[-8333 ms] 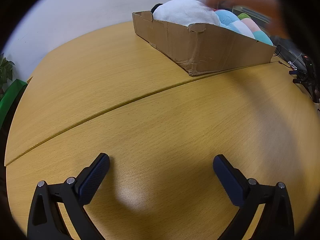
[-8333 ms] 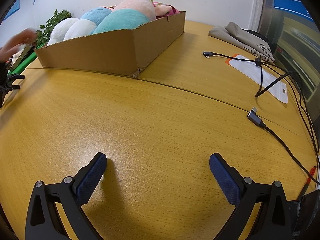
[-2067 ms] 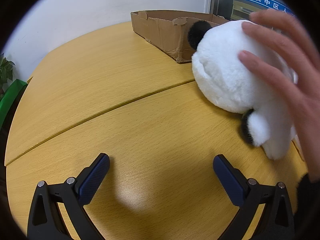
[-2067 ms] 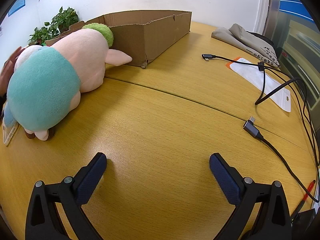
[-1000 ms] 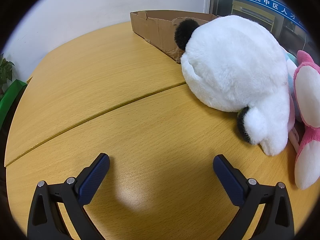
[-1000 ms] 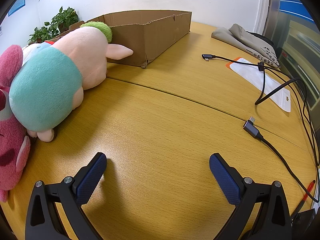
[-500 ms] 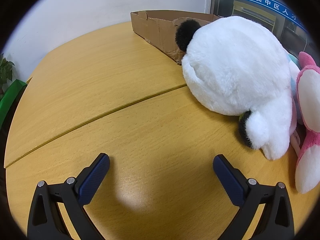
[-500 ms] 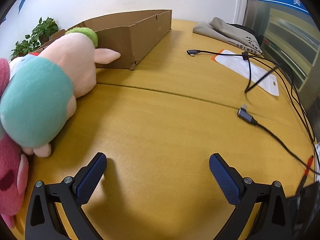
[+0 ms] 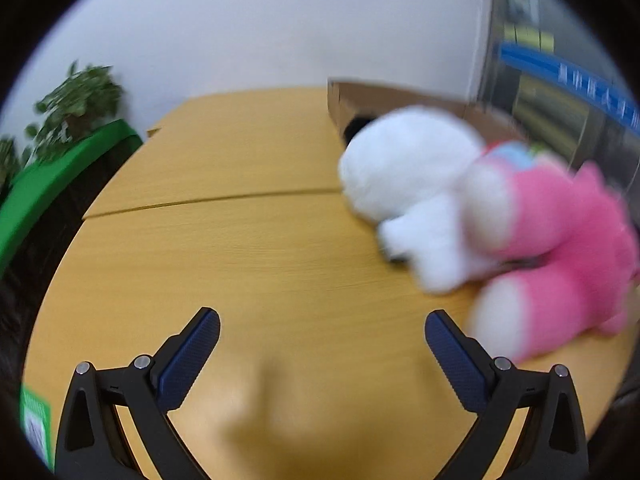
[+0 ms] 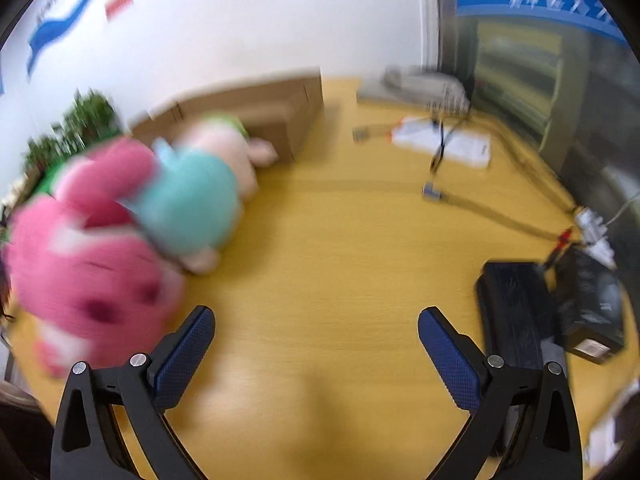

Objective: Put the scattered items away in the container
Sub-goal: 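Move both grippers toward the large pink plush bear on the pile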

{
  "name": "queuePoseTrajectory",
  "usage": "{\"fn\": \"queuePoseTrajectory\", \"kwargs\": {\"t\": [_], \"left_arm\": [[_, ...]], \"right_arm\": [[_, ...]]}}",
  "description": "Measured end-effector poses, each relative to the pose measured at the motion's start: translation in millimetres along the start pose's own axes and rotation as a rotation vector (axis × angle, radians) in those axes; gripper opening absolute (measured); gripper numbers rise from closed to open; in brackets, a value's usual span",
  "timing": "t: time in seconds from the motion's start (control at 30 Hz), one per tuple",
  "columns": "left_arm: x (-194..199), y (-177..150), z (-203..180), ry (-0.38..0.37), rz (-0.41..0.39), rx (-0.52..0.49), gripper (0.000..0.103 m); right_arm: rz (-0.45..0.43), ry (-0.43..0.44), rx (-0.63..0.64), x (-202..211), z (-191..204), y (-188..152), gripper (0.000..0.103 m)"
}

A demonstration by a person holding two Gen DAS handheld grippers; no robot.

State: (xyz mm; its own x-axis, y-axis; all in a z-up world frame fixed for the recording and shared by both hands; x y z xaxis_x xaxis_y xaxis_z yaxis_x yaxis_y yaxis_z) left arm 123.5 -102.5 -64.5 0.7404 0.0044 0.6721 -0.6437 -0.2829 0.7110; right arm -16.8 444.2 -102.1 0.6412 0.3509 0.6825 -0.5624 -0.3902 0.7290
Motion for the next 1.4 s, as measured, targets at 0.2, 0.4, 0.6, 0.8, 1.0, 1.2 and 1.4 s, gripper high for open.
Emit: {"fn": "queuePoseTrajectory", "kwargs": {"t": [0.2,0.4,0.6,0.8,1.0,1.2,1.4], "left_arm": [[47.1,17.7,-112.5,-0.107,-0.108,0.019,0.102],[44.2,56.5,-177.1,-0.162,-0.082,0.042,0.102],[25.9,47.5,-205.0,-0.113,-0.08,0.035,0.102],[13.0,31.5,-215.2,-0.1,-0.067,0.01,0.102],[4.0,30.3,-211.1,-0.098,-0.053,0.007,0.102],[3.0,37.8,-209.0,-0.138,-0.046,0.012,0.102],[-9.2,49.6,-212.3,-0.184,-0.031,0.013,0.102]], "right_arm": [[-0.137,0.104,0.057,57.0,83.1,47.4,0.103],[-0.184,0.158,0.074,46.2,178.5,69.4,0.103],[-0.079,0.02,0.032,30.2,198.3,52.0,0.103],[-0.058,-0.018,0.028,41.6,195.7,38.4,0.103],[-0.059,-0.07,0.043,50.4,193.8,32.3,0.103],[-0.055,-0.076,0.03,46.2,187.4,40.0,0.103],[-0.046,-0.082,0.014,30.4,174.4,53.7,0.103]]}}
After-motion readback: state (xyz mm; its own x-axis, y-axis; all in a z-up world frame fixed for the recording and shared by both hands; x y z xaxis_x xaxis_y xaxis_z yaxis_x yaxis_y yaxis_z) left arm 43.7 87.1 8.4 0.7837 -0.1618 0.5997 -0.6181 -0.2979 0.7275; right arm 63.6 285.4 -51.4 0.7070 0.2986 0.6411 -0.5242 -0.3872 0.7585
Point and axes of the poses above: each gripper's, at about its wrist camera, not at the fingertips, and x roughly against the way its jaws point, z to its left, y to its top, the point moved 9 cm from there along -x, roughly the way its jaws point, and after that the axes turned 10 degrees about x, right-handed, at the moved point
